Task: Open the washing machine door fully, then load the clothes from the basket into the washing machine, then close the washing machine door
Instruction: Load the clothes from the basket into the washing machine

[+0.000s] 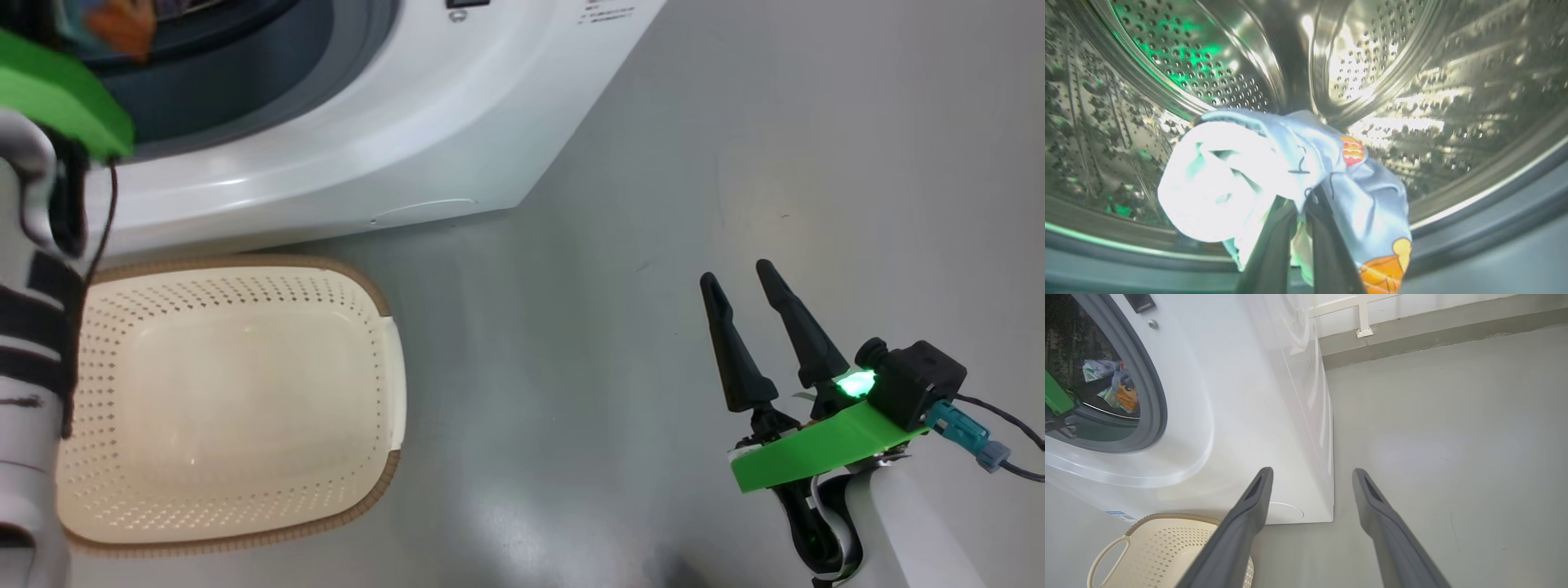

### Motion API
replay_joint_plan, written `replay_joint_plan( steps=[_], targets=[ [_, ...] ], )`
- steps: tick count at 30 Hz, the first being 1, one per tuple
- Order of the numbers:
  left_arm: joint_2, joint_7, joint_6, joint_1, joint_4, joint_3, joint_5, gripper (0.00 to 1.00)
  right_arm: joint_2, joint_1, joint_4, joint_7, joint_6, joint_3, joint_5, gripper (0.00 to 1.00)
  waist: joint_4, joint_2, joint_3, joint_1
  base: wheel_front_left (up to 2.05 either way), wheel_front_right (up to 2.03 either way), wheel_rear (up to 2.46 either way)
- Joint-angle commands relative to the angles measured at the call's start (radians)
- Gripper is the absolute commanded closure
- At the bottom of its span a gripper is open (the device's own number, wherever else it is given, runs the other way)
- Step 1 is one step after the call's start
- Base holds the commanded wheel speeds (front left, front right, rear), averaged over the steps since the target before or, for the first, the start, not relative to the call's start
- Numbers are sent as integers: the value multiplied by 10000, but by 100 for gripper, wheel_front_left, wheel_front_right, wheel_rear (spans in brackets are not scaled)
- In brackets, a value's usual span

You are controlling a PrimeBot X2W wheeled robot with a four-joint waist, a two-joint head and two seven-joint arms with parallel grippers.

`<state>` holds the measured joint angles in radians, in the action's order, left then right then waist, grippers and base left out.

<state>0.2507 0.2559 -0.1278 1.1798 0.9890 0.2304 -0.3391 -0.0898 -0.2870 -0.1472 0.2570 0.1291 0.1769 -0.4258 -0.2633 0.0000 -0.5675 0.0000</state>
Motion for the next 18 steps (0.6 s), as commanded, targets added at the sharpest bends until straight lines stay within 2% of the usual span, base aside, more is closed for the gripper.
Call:
replay_joint_plan(
  steps=[1, 5, 6, 7, 9, 10, 11, 12, 18],
  targets=[
    [424, 59, -2, 400, 202, -19, 188, 100, 28, 92, 177, 48, 16, 243, -77, 0, -66, 0, -3, 0, 0, 0, 0],
    [302, 59, -12, 843, 1168, 177, 260, 100, 17, 63, 181, 48, 16, 220, -76, 0, -57, 0, -48, 0, 0, 0, 0],
    [269, 59, -15, 942, 1393, 266, 297, 89, 14, 61, 188, 48, 16, 203, -70, 0, -39, 0, -54, 0, 0, 0, 0],
    [269, 59, -15, 942, 1393, 266, 297, 89, 14, 61, 188, 48, 16, 203, -70, 0, -39, 0, -54, 0, 0, 0, 0],
    [206, 12, -18, 1087, 1864, 372, 299, 60, 9, 65, 190, 48, 16, 177, -60, 0, 8, 0, -42, 0, 0, 0, 0],
    [152, -70, -20, 1137, 2086, 392, 242, 51, 10, 71, 184, 48, 16, 167, -54, 0, 34, 0, -28, 0, 0, 0, 0],
    [136, -101, -22, 1182, 2230, 470, 254, 8, 12, 70, 177, 48, 16, 164, -49, 0, 57, 0, -23, 0, 0, 0, 0],
    [140, -115, -23, 1212, 2349, 508, 236, 0, 16, 63, 171, 48, 16, 170, -45, 0, 78, 0, -14, 0, 0, 0, 0],
    [70, -138, -26, 1206, 2598, 754, -155, 0, -20, 11, 166, 48, 16, 159, -49, 0, 232, 0, 32, 0, 0, 0, 0]
  ],
)
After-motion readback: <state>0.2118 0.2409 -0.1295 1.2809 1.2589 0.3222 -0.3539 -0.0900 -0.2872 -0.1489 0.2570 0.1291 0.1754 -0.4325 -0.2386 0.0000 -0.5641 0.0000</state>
